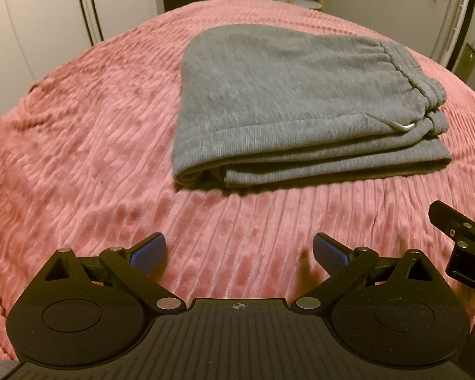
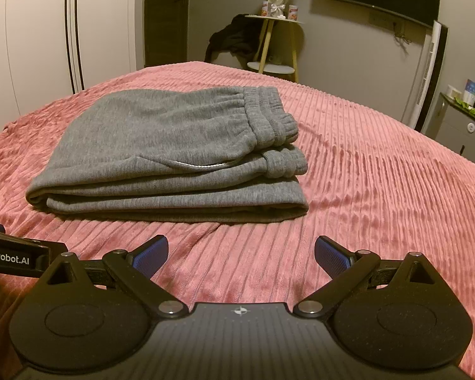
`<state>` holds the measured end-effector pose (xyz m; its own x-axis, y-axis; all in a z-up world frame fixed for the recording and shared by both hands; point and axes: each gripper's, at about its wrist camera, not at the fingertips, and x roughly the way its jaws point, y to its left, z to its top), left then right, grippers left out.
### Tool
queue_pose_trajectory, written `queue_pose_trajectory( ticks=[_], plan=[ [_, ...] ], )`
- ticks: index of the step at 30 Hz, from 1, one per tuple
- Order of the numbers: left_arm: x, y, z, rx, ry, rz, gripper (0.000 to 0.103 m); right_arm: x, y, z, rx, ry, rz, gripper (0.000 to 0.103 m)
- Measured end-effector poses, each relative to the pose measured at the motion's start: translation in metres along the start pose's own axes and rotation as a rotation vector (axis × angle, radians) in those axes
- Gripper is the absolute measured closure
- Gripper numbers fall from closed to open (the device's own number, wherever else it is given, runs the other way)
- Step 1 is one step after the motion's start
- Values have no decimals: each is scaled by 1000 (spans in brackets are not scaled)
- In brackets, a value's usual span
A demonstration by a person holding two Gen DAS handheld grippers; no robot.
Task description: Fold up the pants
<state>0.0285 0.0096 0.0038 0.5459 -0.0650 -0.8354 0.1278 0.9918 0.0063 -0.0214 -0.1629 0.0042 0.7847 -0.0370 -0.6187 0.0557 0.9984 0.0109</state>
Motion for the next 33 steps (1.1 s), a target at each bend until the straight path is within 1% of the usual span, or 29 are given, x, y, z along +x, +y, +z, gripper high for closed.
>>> queue_pose_trajectory(
  ticks=[33],
  plan=[
    [2,-1,-2,21,11,4,1,-2,0,0,13,-3,11,4]
  ],
)
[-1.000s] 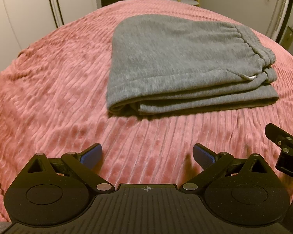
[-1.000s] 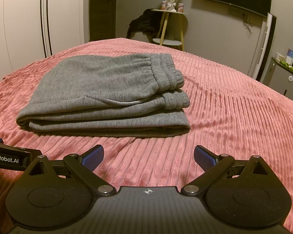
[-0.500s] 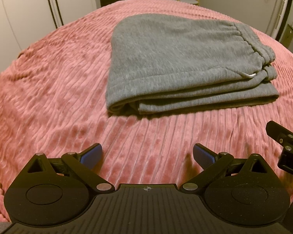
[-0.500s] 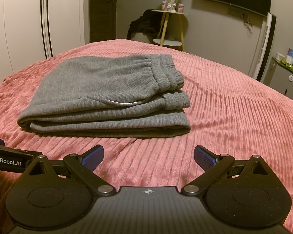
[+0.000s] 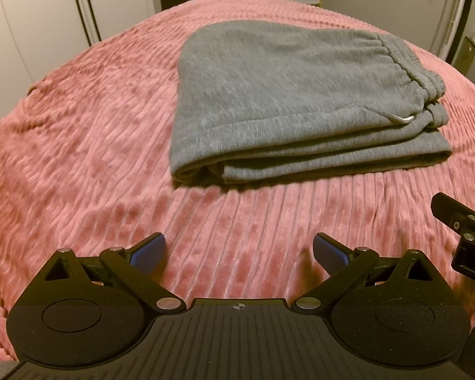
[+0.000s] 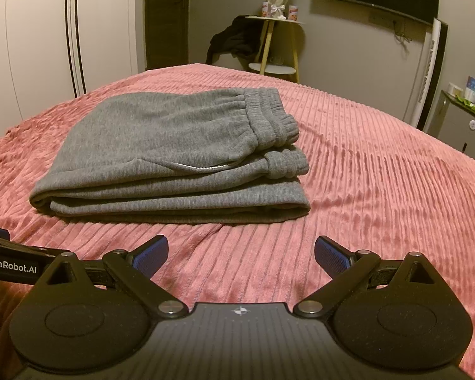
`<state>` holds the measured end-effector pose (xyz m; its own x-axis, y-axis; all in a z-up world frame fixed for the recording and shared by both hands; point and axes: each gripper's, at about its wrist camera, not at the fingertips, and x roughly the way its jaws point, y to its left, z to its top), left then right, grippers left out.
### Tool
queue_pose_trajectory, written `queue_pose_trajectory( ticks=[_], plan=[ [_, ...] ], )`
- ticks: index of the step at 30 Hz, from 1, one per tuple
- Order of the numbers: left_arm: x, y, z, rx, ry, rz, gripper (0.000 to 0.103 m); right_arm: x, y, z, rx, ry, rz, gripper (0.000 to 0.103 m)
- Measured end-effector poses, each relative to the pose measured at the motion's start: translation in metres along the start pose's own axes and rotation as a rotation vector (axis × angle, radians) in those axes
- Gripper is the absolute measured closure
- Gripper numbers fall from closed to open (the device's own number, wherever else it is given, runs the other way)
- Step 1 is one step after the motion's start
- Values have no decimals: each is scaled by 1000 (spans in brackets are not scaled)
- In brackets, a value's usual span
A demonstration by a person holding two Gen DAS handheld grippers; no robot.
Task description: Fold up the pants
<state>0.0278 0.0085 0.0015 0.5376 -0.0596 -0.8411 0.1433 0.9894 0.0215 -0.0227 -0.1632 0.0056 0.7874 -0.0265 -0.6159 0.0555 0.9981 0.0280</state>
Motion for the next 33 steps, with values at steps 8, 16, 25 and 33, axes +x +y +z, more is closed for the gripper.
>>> queue_pose_trajectory(
  ticks=[8,16,25,33],
  plan=[
    [0,0,0,7,0,0,1,0,-1,0,17,-1,6,4],
    [1,0,0,8,2,0,1,0,-2,0,20,-1,7,4],
    [1,3,0,-5,-8,-16,1,0,-3,0,27,1,9,4],
    [1,-4,-1,27,-4,4,1,2,-4,-1,38,9,6,4]
  ],
)
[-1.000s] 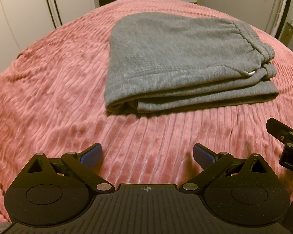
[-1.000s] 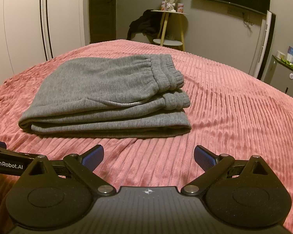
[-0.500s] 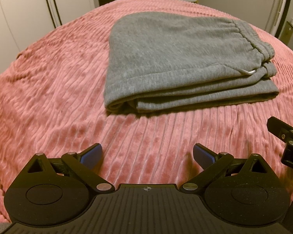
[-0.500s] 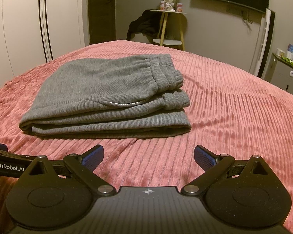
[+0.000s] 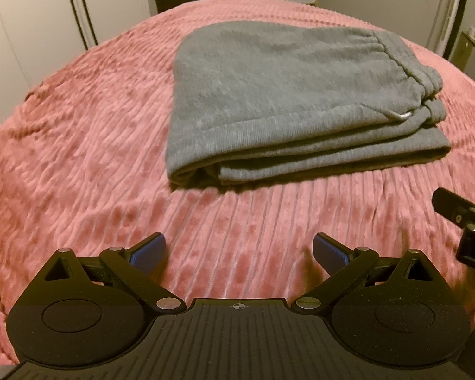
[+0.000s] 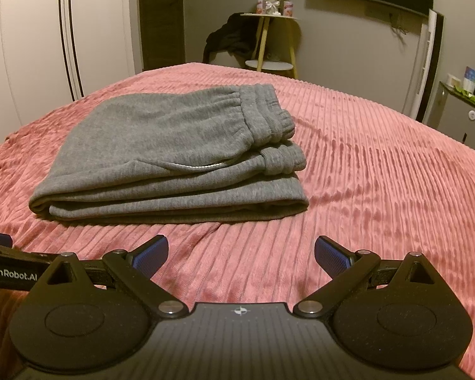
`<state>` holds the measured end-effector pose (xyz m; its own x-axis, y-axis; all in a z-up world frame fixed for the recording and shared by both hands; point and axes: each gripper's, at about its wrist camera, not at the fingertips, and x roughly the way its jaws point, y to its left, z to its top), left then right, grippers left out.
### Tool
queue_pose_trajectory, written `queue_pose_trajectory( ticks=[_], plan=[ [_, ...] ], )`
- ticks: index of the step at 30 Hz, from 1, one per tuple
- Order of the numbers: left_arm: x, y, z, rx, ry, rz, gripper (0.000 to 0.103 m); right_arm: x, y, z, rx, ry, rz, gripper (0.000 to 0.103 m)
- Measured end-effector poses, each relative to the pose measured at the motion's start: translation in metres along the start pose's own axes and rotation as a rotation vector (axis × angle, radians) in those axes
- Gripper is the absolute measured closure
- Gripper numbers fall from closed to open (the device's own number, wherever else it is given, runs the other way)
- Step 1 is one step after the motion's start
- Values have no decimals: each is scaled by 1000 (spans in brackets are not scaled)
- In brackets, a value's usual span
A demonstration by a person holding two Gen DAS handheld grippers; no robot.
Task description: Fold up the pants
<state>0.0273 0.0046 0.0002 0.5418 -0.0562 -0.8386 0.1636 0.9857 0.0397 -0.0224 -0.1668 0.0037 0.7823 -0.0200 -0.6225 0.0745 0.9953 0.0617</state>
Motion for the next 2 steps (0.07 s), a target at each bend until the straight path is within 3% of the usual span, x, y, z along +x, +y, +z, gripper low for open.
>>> queue_pose_trajectory(
  ticks=[2],
  plan=[
    [1,0,0,-2,10,-1,1,1,-1,0,3,2,0,4]
  ],
)
